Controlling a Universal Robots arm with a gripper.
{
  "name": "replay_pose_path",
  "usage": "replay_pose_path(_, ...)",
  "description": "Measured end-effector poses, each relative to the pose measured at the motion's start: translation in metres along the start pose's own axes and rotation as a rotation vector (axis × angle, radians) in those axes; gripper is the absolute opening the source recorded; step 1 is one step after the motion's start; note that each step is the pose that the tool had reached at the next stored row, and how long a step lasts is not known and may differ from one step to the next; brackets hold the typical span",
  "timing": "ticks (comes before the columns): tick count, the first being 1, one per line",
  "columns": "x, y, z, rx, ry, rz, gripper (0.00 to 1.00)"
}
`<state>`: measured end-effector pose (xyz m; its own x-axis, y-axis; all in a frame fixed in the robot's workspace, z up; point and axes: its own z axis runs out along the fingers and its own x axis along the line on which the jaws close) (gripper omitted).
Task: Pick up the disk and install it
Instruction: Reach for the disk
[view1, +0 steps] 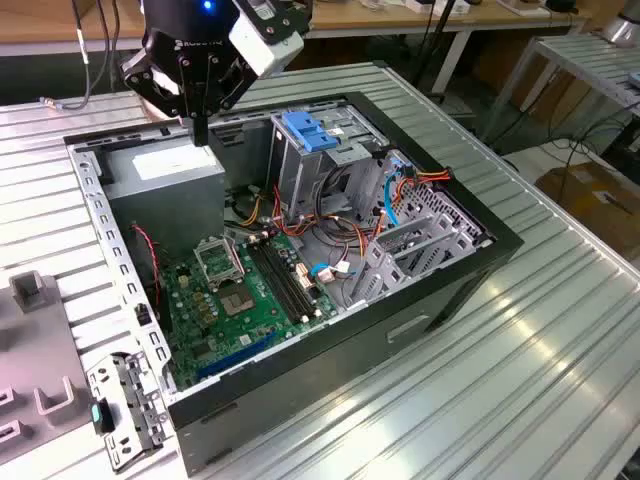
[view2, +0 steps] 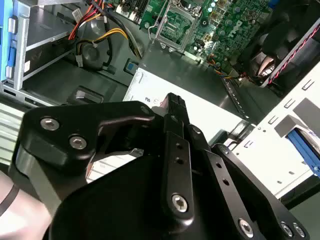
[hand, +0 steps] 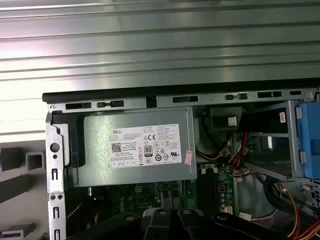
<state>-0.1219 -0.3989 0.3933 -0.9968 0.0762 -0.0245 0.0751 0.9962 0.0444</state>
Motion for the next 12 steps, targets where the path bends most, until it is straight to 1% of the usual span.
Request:
replay_pose_path(6,0.0004,0.0000,0.0000,-0.0001,0.0000,0.000,0.11)
replay_pose_path(12,0.0027,-0.0002,-0.0001,0.0000,0.0000,0.000,0.11)
